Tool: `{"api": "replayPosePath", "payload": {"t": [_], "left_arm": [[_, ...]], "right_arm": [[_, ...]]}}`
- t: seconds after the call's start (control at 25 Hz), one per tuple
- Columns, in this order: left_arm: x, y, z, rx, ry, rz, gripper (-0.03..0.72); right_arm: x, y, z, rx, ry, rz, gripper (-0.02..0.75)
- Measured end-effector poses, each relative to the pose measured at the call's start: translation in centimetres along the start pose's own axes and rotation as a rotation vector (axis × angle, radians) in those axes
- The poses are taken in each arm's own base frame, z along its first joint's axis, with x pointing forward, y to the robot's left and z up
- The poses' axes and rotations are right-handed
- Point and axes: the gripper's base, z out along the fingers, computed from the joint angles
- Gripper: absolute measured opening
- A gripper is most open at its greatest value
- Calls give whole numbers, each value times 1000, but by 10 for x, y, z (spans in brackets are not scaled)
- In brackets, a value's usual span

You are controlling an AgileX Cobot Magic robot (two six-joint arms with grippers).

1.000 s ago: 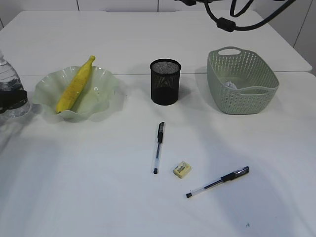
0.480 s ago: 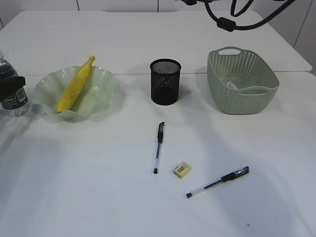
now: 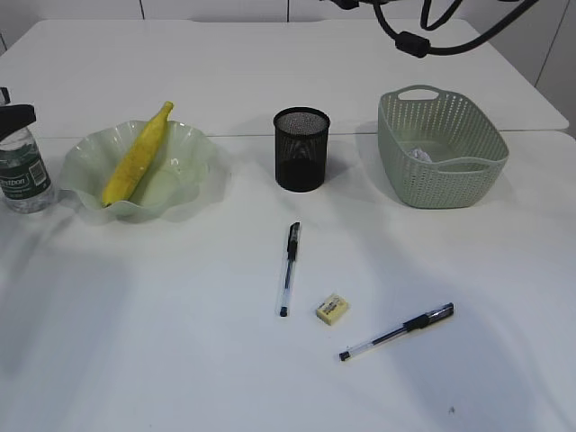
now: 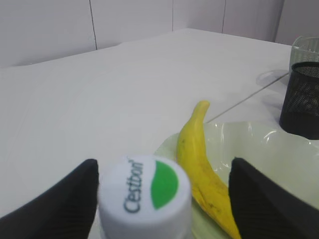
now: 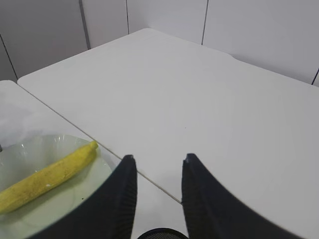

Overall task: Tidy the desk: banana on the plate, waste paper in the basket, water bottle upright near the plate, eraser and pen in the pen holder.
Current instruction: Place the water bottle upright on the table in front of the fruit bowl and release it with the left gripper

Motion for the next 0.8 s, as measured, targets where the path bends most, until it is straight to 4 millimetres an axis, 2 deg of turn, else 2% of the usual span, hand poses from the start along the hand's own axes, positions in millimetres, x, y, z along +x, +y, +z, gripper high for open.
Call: {"api": "replayPosePath", "payload": {"t": [0.44, 0.8], "left_arm": [[-41, 2, -9, -81, 15, 93, 573], [-89, -7, -21, -111, -29, 163, 573]], "right_arm": [[0, 0, 0, 2, 0, 0, 234], [0, 0, 0, 2, 0, 0, 234]]}}
